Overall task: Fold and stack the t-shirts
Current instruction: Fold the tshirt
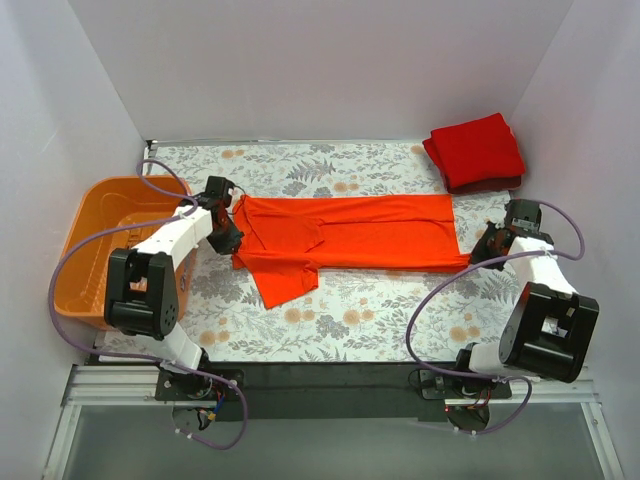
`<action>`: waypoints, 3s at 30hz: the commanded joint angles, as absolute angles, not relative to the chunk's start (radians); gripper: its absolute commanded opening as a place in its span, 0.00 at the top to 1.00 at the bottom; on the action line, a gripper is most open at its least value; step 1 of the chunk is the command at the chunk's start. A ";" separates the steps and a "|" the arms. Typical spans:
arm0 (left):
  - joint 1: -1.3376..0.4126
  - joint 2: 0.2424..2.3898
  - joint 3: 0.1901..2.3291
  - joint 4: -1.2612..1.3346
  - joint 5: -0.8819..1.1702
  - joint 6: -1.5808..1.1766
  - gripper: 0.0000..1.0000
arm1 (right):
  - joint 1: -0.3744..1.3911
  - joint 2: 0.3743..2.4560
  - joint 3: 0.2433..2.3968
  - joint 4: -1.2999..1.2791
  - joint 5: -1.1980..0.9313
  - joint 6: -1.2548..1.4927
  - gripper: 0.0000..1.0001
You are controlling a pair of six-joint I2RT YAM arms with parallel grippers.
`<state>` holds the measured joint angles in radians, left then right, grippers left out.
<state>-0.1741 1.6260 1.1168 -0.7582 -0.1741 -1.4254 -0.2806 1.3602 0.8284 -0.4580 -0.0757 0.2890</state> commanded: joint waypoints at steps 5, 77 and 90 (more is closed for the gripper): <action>-0.141 1.669 1.190 -0.764 -0.196 -1.417 1.00 | -0.259 1.445 0.923 -0.384 -0.071 0.287 0.99; -0.138 1.853 1.305 -0.647 -0.313 -1.399 0.98 | -0.196 1.729 1.060 -0.221 -0.029 0.284 0.93; -0.155 1.810 1.353 -0.638 -0.270 -1.355 0.53 | -0.175 1.674 1.065 -0.236 -0.063 0.262 0.50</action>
<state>-0.1482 1.8721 1.3033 -0.6502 -0.2478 -1.3685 -0.1890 1.7294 1.0325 -0.2573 -0.0666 0.2798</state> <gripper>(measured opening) 0.447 0.469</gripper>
